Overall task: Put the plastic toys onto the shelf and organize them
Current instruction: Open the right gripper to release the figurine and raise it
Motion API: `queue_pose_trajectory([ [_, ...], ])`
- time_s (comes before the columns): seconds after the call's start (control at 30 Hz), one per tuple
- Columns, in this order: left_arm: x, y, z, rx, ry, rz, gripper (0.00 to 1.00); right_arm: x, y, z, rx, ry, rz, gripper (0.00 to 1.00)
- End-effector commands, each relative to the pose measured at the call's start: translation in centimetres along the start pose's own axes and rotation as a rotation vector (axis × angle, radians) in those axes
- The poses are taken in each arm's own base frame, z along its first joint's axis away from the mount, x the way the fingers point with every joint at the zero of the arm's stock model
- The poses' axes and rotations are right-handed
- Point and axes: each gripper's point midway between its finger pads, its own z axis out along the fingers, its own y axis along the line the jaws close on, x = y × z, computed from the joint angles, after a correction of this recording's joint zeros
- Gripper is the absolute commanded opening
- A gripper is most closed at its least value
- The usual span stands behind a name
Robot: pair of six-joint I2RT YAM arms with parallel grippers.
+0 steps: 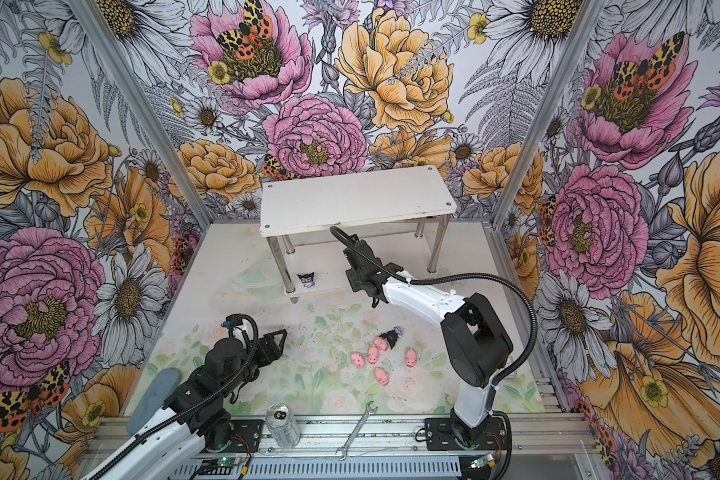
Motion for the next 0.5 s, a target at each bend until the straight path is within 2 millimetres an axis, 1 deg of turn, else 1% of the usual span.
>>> queue_pose_trajectory([
  [0.0, 0.5, 0.5, 0.2, -0.013, 0.015, -0.001, 0.85, -1.9, 0.6, 0.6, -0.034, -0.026, 0.048, 0.26],
  [0.23, 0.7, 0.8, 0.6, -0.024, 0.02, 0.004, 0.86, -3.7, 0.3, 2.2, -0.024, -0.043, 0.092, 0.27],
  [0.33, 0.8, 0.9, 0.7, -0.027, 0.022, 0.004, 0.86, -4.3, 0.2, 2.7, -0.027, -0.049, 0.112, 0.3],
  [0.47, 0.8, 1.0, 0.8, -0.033, 0.021, 0.008, 0.86, -4.8, 0.2, 3.5, -0.036, -0.049, 0.135, 0.31],
])
